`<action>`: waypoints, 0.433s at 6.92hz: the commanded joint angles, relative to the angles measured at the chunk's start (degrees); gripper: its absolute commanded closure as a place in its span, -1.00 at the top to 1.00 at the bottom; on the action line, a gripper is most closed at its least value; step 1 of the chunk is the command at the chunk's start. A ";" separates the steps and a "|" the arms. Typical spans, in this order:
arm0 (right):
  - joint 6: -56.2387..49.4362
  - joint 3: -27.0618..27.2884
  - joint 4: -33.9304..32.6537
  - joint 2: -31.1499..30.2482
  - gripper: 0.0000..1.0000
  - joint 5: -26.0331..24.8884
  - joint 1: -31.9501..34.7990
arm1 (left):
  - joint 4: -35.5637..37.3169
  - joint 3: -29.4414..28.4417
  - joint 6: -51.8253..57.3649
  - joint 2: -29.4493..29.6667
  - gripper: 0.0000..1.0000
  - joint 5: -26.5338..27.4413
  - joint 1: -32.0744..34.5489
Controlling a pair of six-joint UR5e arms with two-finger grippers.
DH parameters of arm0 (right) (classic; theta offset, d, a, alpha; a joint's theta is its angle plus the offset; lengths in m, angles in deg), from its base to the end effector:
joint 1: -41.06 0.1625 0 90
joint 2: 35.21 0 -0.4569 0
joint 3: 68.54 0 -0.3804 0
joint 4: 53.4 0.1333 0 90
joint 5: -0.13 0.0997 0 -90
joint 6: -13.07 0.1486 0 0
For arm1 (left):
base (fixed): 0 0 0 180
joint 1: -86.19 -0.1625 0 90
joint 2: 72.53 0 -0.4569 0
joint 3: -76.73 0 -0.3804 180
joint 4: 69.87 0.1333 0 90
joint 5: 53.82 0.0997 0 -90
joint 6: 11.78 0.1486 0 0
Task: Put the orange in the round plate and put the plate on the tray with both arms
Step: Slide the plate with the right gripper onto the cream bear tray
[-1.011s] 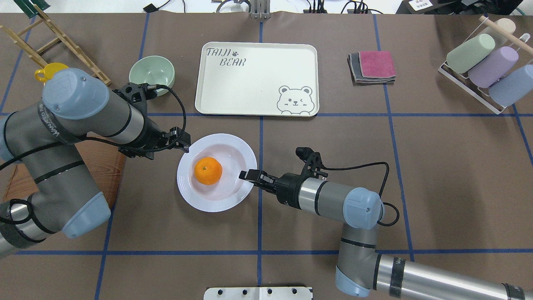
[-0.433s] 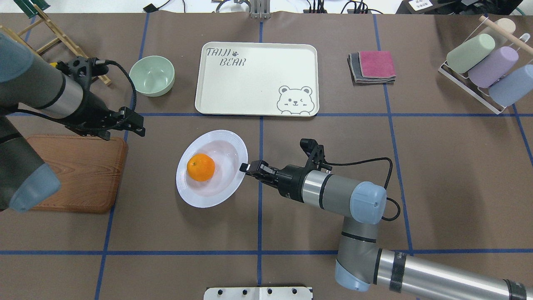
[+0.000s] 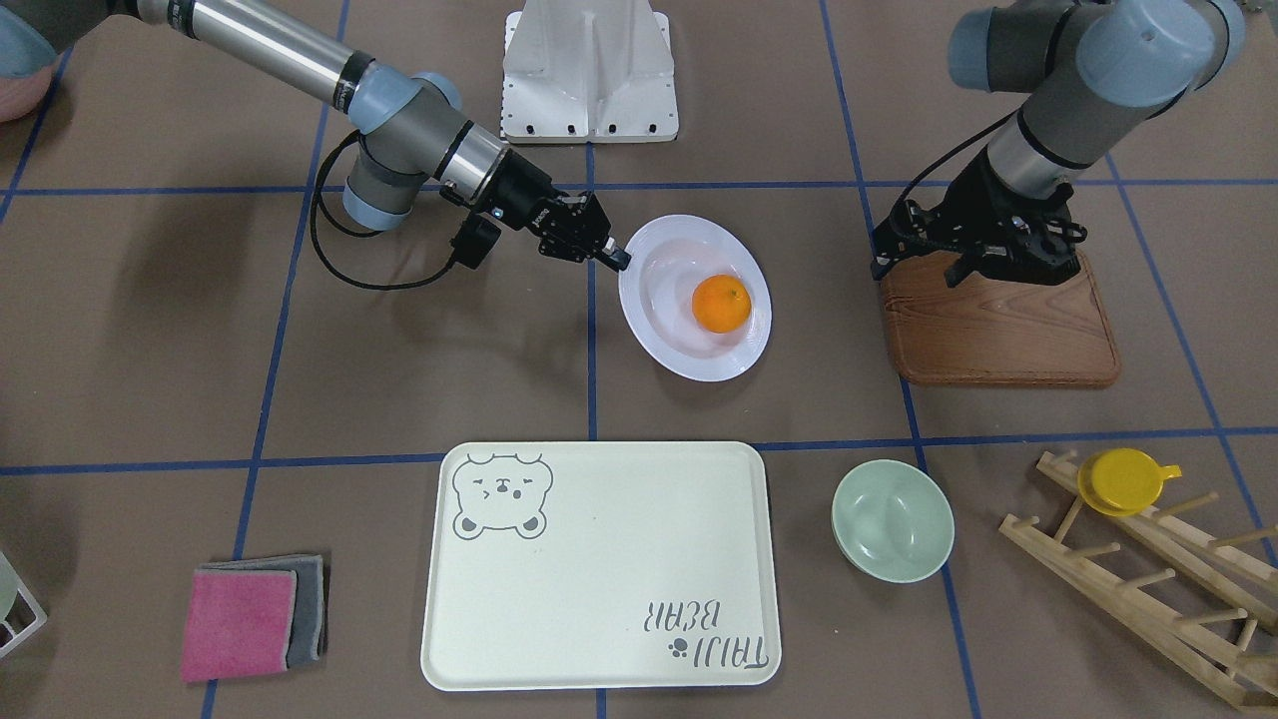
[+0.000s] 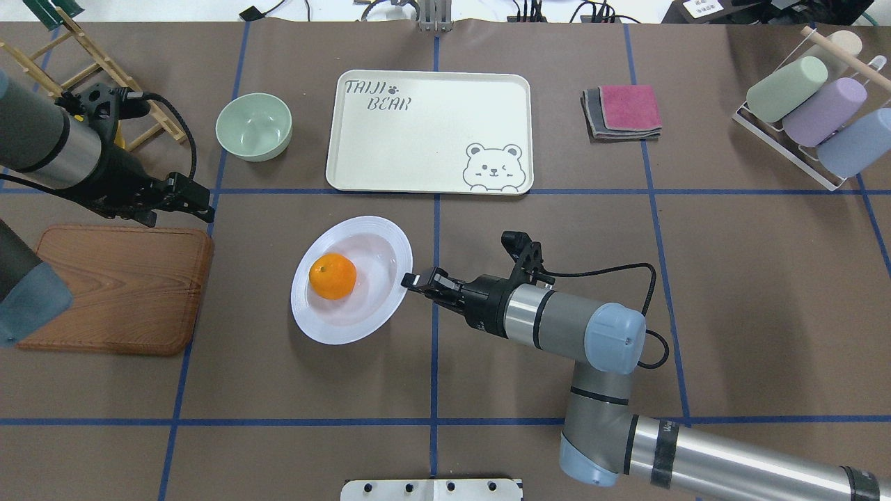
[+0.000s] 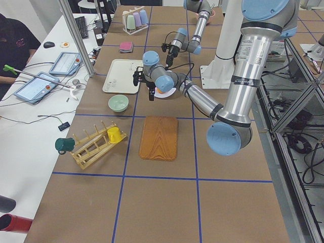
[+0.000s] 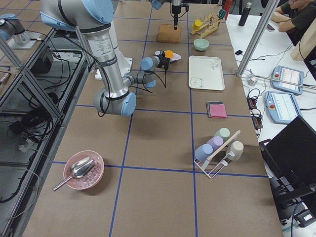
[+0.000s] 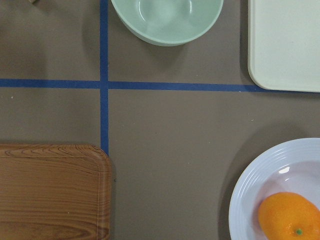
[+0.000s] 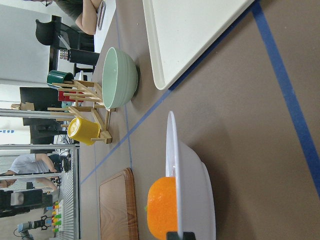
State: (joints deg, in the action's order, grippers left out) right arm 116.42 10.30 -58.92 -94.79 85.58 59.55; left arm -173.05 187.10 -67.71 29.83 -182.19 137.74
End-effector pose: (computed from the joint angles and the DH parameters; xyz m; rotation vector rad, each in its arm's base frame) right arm -0.6280 -0.3630 0.2990 0.1393 -1.8292 0.4648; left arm 0.3228 -0.4726 0.4126 0.0591 0.9920 -0.0114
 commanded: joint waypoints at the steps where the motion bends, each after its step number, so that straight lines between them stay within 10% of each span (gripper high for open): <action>1: 1.31 0.00 0.25 1.99 -1.00 -0.10 0.41 | 0.00 0.02 0.12 -0.15 0.96 -0.04 0.30; 3: 8.23 -0.43 0.16 3.50 -1.00 -5.78 4.43 | 0.09 0.02 2.39 -0.41 0.96 -0.04 1.96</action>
State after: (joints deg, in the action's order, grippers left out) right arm 120.56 10.22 -58.72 -92.21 83.41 61.54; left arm -173.03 187.16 -67.01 29.63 -182.23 138.73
